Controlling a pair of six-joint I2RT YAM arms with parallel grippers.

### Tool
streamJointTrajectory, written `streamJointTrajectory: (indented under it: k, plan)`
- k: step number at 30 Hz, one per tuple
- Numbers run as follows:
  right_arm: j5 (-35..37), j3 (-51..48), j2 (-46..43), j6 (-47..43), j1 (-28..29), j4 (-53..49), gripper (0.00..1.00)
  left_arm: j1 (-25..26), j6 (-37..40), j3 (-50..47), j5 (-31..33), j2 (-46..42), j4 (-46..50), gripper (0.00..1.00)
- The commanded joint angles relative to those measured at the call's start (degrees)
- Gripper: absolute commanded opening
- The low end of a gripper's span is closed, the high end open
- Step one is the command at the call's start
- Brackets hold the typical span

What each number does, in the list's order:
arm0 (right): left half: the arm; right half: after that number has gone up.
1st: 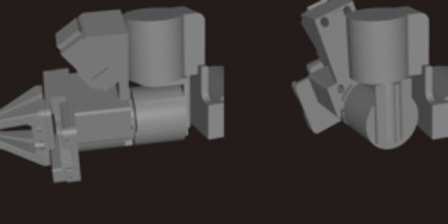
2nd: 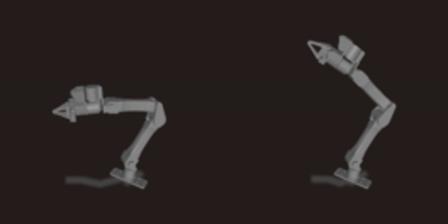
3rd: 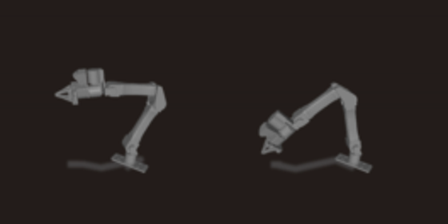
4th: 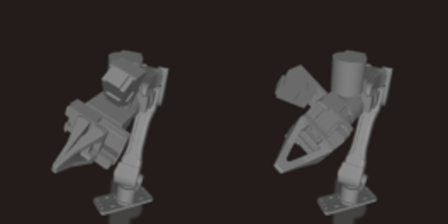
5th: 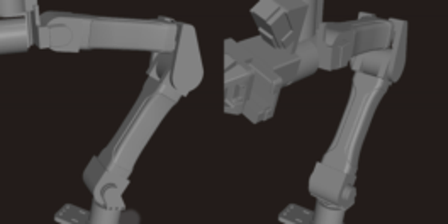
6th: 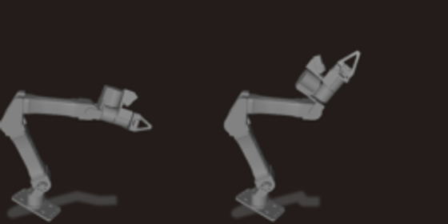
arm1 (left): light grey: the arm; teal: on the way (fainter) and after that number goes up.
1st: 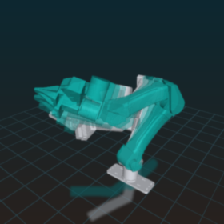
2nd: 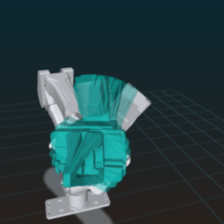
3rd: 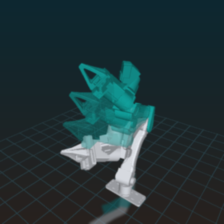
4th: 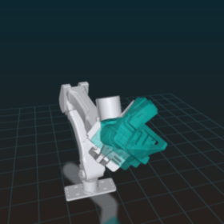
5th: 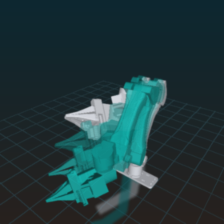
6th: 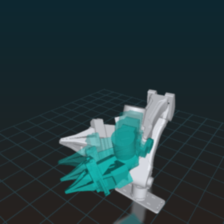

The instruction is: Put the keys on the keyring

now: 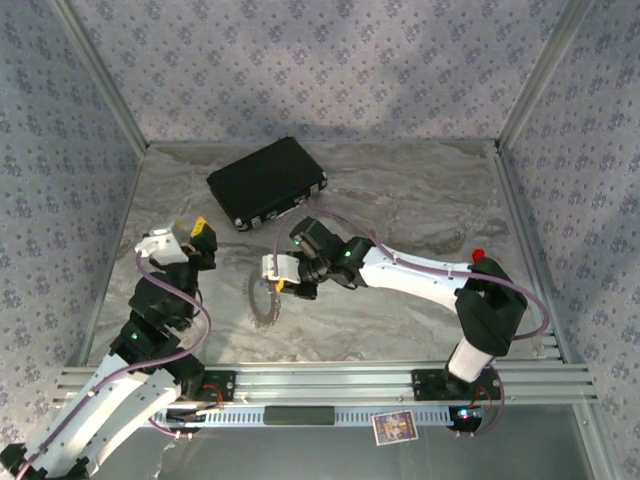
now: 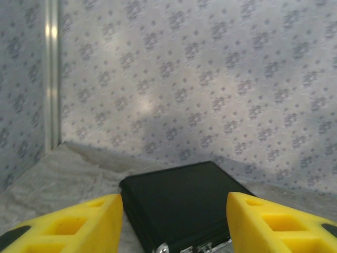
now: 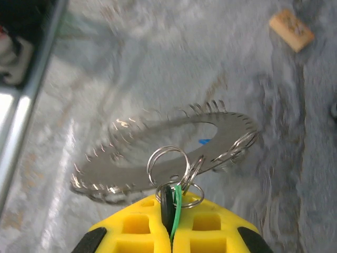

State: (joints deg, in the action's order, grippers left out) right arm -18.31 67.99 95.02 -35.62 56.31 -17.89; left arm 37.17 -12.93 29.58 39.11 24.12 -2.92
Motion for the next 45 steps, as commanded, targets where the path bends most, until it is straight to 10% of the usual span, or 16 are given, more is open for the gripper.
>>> streamJointTrajectory:
  k: [1,12,17,24,30,34,39,45]
  plan:
    - [10.0,-3.5,-1.4,-3.6,-0.1,-7.0,0.00,-1.5,-6.3,0.0,1.6,-0.1,4.4,0.54]
    - [24.6,-10.9,-2.2,-5.5,-0.3,-15.0,0.06,-4.2,-10.2,-1.2,2.4,3.5,7.5,0.54]
    - [23.1,-11.7,-4.8,-5.8,-1.4,-19.2,0.28,-4.8,-8.3,-1.5,-0.1,5.1,7.5,0.54]
    - [19.2,-14.0,-14.4,-3.8,-6.1,-21.1,0.32,-5.3,-4.5,0.0,-6.1,12.6,6.6,0.55]
    - [7.3,-23.0,-32.8,8.8,-19.3,0.2,0.36,-8.0,-3.1,-0.4,-4.6,17.9,4.9,0.60]
    - [20.8,-31.2,-37.7,21.3,-27.8,16.2,0.57,-14.0,-3.4,-2.9,-3.7,19.6,3.1,0.64]
    - [24.9,-37.0,-34.4,31.3,-43.0,25.3,0.56,-21.8,-3.4,-7.8,-5.4,20.1,-2.6,0.75]
    - [26.2,-45.6,-28.3,31.3,-47.5,46.7,0.58,-26.7,4.6,-13.7,-6.1,21.7,-12.6,0.80]
